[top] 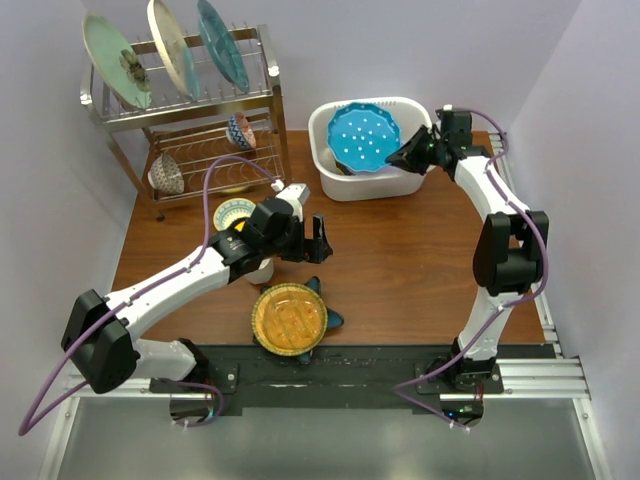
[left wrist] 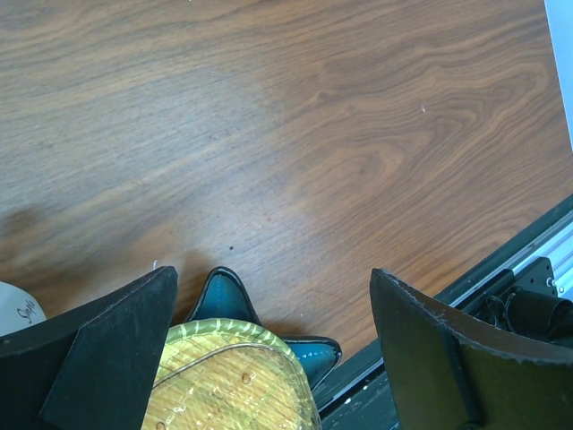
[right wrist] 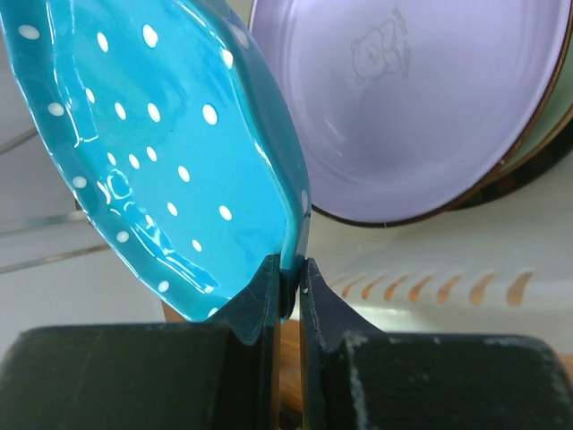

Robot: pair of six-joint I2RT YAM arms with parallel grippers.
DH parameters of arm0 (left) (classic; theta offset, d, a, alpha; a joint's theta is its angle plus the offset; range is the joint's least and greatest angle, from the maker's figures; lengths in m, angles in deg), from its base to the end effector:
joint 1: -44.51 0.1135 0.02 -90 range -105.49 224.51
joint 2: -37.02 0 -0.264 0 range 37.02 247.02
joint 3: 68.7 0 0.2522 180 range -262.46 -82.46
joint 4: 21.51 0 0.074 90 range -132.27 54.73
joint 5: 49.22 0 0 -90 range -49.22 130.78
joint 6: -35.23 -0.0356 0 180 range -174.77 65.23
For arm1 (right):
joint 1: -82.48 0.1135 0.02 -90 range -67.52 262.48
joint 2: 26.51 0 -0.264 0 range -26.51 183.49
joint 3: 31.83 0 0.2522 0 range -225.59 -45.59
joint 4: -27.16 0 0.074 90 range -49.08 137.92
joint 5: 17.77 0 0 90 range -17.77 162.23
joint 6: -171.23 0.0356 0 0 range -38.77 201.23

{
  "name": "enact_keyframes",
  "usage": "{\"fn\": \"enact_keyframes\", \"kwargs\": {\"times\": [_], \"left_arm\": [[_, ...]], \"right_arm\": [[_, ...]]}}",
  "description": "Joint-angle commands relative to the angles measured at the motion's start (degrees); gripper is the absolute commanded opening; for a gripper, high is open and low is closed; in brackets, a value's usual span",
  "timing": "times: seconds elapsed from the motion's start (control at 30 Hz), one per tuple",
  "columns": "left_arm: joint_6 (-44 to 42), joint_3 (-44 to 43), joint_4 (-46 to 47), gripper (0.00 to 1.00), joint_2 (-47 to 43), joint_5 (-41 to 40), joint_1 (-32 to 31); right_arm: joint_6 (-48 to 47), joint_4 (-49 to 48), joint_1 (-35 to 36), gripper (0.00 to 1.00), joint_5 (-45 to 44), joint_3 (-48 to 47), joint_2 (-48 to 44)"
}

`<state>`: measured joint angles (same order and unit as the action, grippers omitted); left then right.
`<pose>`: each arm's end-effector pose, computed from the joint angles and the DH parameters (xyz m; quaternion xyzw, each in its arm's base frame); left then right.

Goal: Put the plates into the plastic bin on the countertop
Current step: Place the plate in the plastic bin.

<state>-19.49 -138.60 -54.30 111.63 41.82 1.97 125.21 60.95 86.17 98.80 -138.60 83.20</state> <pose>0.2119 -0.1954 0.2806 0.0608 0.8948 -0.2841 0.3390 0.4438 0.0446 0.2858 0.2029 0.8522 0.3642 0.3161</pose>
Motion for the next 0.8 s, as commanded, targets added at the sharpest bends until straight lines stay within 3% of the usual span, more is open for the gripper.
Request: {"fn": "enact_keyframes", "kwargs": {"times": [0.0,0.77], "left_arm": [[-1.4,0.2,1.1,0.93,-1.2,-0.3,-0.2],[-0.9,2.6,1.9,0.94,-1.2,-0.2,-0.2]], "right_arm": [[2.3,-8.1,-0.3,0.00,3.9,-6.6,-0.7],[0.8,-5.1,-1.4,0.00,1.4,-16.2,9.5]]}}
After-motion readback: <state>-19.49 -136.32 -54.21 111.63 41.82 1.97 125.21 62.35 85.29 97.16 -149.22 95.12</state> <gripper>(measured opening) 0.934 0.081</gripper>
